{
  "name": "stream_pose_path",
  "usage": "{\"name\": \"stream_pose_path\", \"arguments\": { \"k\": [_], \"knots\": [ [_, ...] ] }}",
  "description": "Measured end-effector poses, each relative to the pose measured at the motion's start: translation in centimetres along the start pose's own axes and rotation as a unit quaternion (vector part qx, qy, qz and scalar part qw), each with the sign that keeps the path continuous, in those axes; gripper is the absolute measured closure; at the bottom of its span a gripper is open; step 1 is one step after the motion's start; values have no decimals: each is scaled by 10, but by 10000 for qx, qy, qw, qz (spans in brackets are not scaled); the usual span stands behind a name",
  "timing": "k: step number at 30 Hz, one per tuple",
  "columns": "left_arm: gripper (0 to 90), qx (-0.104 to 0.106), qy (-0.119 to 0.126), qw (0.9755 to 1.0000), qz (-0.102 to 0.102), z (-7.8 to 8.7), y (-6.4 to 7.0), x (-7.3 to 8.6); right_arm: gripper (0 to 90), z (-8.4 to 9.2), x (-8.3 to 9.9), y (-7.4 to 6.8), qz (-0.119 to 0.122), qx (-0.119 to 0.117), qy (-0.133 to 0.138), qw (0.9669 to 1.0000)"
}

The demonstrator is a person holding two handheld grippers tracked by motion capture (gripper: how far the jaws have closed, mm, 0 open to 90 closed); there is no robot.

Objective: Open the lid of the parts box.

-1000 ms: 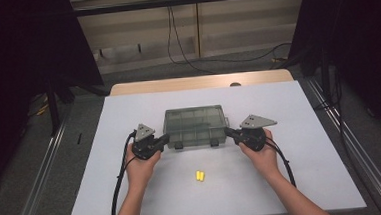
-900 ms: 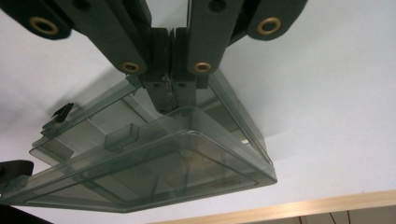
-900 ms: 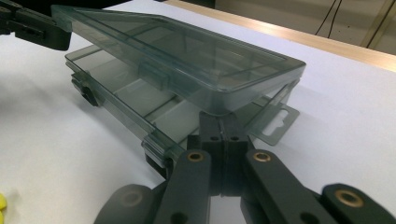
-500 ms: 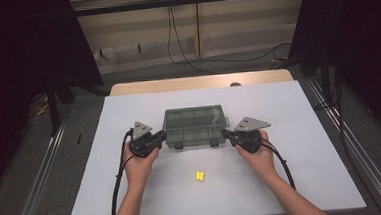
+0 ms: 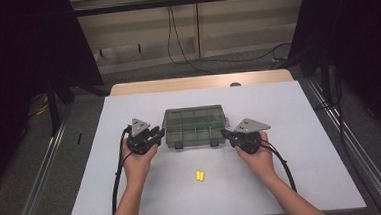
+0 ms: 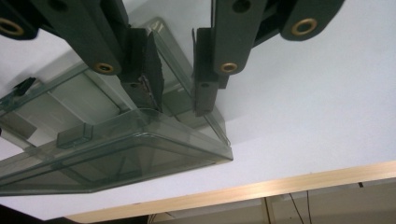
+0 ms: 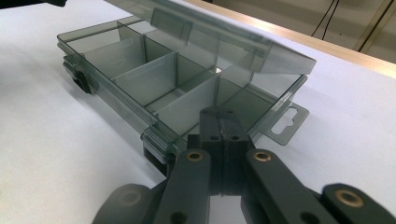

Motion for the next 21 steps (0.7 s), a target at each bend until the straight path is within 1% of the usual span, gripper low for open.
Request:
{"name": "stream_pose_path", "arguments": {
  "k": [2, 4, 5, 6, 11, 13, 14, 17, 18, 19, 21],
  "knots": [
    [733, 7, 17, 10000, -25, -1, 0, -2, 900, 0, 0, 0, -4, -2, 1, 10000],
    [737, 37, 47, 10000, -10, -2, 0, -4, 900, 0, 0, 0, -59, -31, 18, 10000],
    [742, 21, 27, 10000, -38, -2, 0, -4, 900, 0, 0, 0, -89, -38, 15, 10000],
    [749, 56, 67, 10000, -14, -3, 1, -5, 900, 0, 0, 0, -113, -47, 9, 9999],
    [772, 56, 85, 9999, 12, -5, 0, -8, 900, 0, 0, 0, -123, -53, 16, 9999],
    [775, 67, 129, 9999, 39, -6, -1, -10, 900, 0, 0, 0, -116, -51, 13, 9999],
    [778, 64, 105, 9999, 13, -6, -1, -10, 900, 0, 0, 0, -118, -51, 11, 9999],
    [792, 76, 123, 9999, -15, -7, -1, -15, 900, 0, 0, 0, -115, -58, 15, 9999],
    [794, 83, 135, 9999, -26, -7, 0, -19, 900, 1, 0, 0, -116, -63, 10, 9999],
    [795, 83, 135, 9999, -26, -7, 0, -19, 900, 1, 0, 0, -118, -66, 10, 9999],
    [796, 91, 147, 9998, 25, -7, 0, -22, 900, 1, 0, 0, -122, -68, 17, 9999]
  ]
}}
Point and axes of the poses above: each handheld gripper's, and its own axes: z roughly backward along the jaws, x roughly out of its underside, y roughly to its right, the point moved 9 cm from there along -z, roughly forward along the jaws, and after that the axes turned 11 degrees about z, right-handed, at the moved point
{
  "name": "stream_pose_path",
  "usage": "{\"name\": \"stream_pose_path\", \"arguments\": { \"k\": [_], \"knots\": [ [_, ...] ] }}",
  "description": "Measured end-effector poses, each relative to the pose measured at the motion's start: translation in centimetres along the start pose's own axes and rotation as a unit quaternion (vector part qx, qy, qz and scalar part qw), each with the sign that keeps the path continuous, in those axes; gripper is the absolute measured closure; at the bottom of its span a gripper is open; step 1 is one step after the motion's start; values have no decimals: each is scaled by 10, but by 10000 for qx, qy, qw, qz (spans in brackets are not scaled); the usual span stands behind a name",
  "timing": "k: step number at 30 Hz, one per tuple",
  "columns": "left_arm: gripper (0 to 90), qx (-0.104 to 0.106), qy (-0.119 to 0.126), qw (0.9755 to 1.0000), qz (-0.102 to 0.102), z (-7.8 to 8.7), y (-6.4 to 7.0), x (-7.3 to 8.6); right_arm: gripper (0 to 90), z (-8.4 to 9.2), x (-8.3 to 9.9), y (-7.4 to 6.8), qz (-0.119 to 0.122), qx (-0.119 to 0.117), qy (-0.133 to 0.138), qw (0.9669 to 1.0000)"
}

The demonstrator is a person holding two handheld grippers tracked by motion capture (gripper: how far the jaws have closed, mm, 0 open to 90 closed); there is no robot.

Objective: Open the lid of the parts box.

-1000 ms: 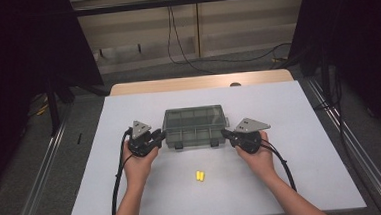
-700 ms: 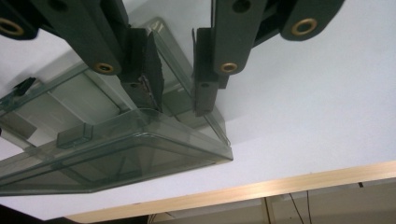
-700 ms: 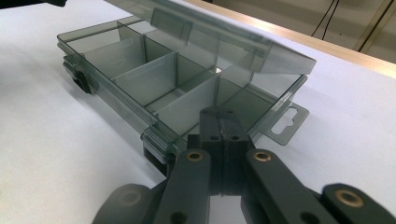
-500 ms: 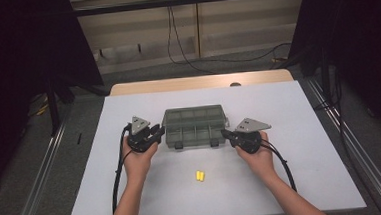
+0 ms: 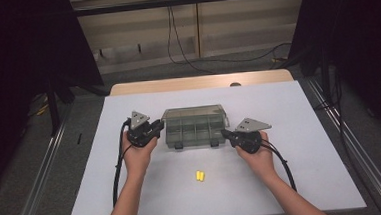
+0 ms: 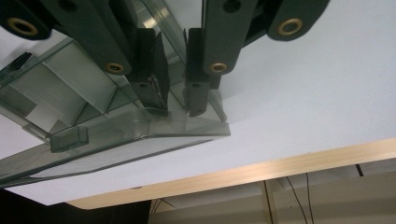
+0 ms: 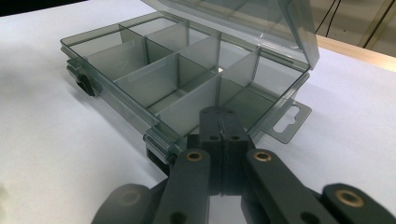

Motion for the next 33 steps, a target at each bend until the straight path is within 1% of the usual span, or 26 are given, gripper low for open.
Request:
{"name": "stream_pose_path", "arguments": {
  "k": [1, 3, 5, 6, 9, 10, 14, 15, 18, 19, 22, 26, 31, 33],
  "knots": [
    [797, 8, -15, 10000, -23, -1, 0, -1, 900, 0, 0, 0, 1, 10, 1, 10000],
    [798, 9, 1, 10000, 52, -2, 0, -3, 900, 0, 0, 0, 10, 20, -2, 10000],
    [804, -17, -32, 10000, 17, -4, -1, -4, 900, 0, 0, 0, 6, 19, -4, 10000],
    [807, -10, -22, 10000, 52, -4, 0, -5, 900, 0, 0, 0, -6, 23, 0, 10000],
    [813, -26, -26, 10000, 42, -6, -1, -8, 900, 0, 0, 0, 5, 25, -4, 10000],
    [815, -19, 3, 10000, 74, -8, -1, -11, 900, 0, 0, -1, 9, 26, -4, 10000],
    [815, -31, -21, 9999, 113, -9, -2, -13, 900, 0, 0, 0, -2, 20, -1, 10000],
    [816, -47, -63, 9999, 84, -10, -3, -13, 900, 0, 0, 0, -10, 24, 4, 10000],
    [819, -65, -64, 9999, 70, -13, -3, -15, 900, 0, 0, 0, -15, 22, 7, 10000],
    [821, -54, -50, 9999, 103, -14, -3, -16, 900, 0, 0, 0, -9, 19, 3, 10000],
    [822, -98, -51, 9999, 62, -15, -3, -18, 900, 0, 0, 0, -15, 27, 10, 10000],
    [823, -91, -15, 9999, 115, -17, -4, -21, 900, 0, 0, -1, -4, 38, 6, 10000],
    [825, -112, -55, 9999, 77, -20, -5, -23, 900, 0, 0, 0, -13, 32, 12, 10000],
    [826, -121, -53, 9999, 105, -21, -5, -24, 900, 0, 0, 0, -14, 34, 13, 10000]
  ]
}}
Point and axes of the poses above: each handheld gripper's, and its own axes: z roughly backward along the jaws, x roughly out of its underside, y roughly to its right, the point moved 9 cm from there along -z, roughly forward along the jaws, and after that the axes turned 11 degrees about z, right-handed, at the moved point
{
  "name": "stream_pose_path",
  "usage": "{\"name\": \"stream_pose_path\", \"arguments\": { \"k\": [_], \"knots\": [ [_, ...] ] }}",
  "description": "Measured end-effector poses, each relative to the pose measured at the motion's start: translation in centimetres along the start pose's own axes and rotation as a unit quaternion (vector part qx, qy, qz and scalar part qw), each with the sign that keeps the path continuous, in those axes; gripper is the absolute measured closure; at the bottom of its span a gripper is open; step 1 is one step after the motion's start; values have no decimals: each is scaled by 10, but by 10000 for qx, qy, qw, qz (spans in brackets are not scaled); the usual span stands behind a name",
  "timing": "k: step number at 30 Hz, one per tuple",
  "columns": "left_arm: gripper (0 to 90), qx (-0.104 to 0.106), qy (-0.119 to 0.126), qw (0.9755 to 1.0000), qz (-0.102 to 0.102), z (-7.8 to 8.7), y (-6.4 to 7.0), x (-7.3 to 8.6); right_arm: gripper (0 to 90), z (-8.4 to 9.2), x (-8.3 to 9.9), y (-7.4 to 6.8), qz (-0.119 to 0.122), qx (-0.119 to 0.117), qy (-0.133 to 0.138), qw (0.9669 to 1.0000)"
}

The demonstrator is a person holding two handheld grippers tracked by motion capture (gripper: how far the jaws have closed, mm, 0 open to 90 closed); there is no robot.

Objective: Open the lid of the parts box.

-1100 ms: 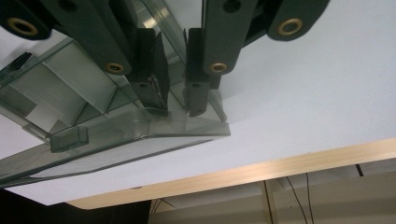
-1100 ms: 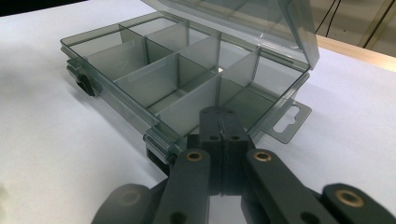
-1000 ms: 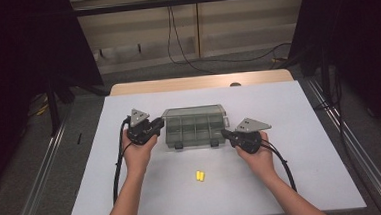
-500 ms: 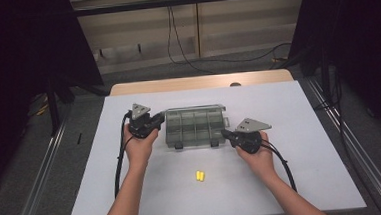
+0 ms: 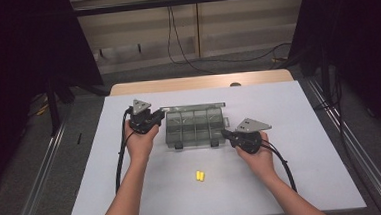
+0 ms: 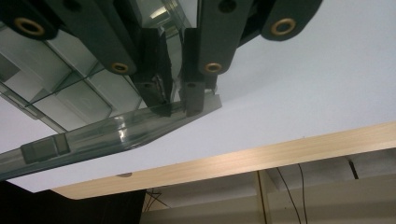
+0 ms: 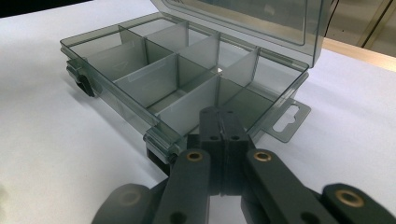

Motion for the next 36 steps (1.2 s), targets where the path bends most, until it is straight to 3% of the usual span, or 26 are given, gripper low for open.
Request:
{"name": "stream_pose_path", "arguments": {
  "k": [36],
  "knots": [
    [828, -179, 42, 9998, 107, -22, -8, -18, 900, 0, 0, -1, 47, 2, 4, 10000]
  ]
}}
Point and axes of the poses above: each handheld gripper's, and its own axes: z roughly backward along the jaws, x roughly out of its underside, y roughly to its right, the point moved 9 cm from there along -z, roughly forward along the jaws, and after that the axes turned 11 degrees about z, right-handed, at the moved point
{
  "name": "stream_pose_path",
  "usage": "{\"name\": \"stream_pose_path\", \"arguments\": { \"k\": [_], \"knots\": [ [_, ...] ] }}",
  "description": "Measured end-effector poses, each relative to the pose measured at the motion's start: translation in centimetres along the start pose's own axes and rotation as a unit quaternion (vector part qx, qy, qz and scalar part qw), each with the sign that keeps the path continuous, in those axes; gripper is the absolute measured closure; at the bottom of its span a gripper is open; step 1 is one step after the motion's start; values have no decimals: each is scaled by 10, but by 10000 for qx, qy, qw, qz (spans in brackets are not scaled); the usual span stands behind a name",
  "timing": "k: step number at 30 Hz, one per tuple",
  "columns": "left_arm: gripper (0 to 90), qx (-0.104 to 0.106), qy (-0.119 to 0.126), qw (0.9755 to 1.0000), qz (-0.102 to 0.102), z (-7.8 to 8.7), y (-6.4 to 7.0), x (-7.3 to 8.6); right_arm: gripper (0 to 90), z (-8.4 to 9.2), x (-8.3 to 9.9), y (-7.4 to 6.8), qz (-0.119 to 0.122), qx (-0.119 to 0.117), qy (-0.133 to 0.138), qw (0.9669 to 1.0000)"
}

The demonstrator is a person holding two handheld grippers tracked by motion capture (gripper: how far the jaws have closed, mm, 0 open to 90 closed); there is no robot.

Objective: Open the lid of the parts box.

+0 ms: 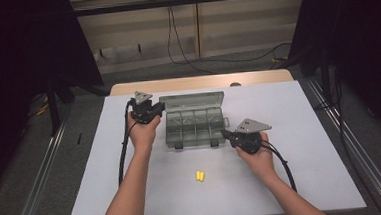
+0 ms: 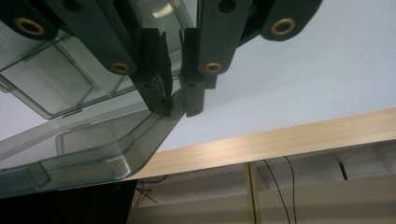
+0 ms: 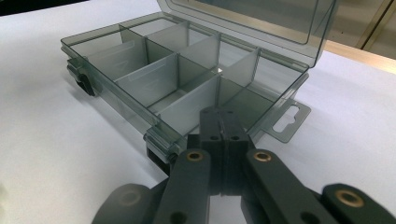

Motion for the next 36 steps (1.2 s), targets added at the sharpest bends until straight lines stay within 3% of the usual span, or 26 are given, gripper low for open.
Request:
{"name": "stream_pose_path", "arguments": {
  "k": [23, 36],
  "knots": [
    [837, -70, 21, 10000, 63, -9, -3, -5, 900, 1, 0, 0, -32, -5, 36, 10000],
    [839, -181, 23, 9998, -80, -14, -5, -7, 900, 1, 0, 0, -39, 6, 50, 10000]
  ]
}}
Point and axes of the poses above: each handheld gripper's, and its own axes: z roughly backward along the jaws, x roughly out of its underside, y roughly to its right, the point moved 9 cm from there along -z, roughly forward along the jaws, and after that the axes turned 11 degrees about z, right-handed, at the moved point
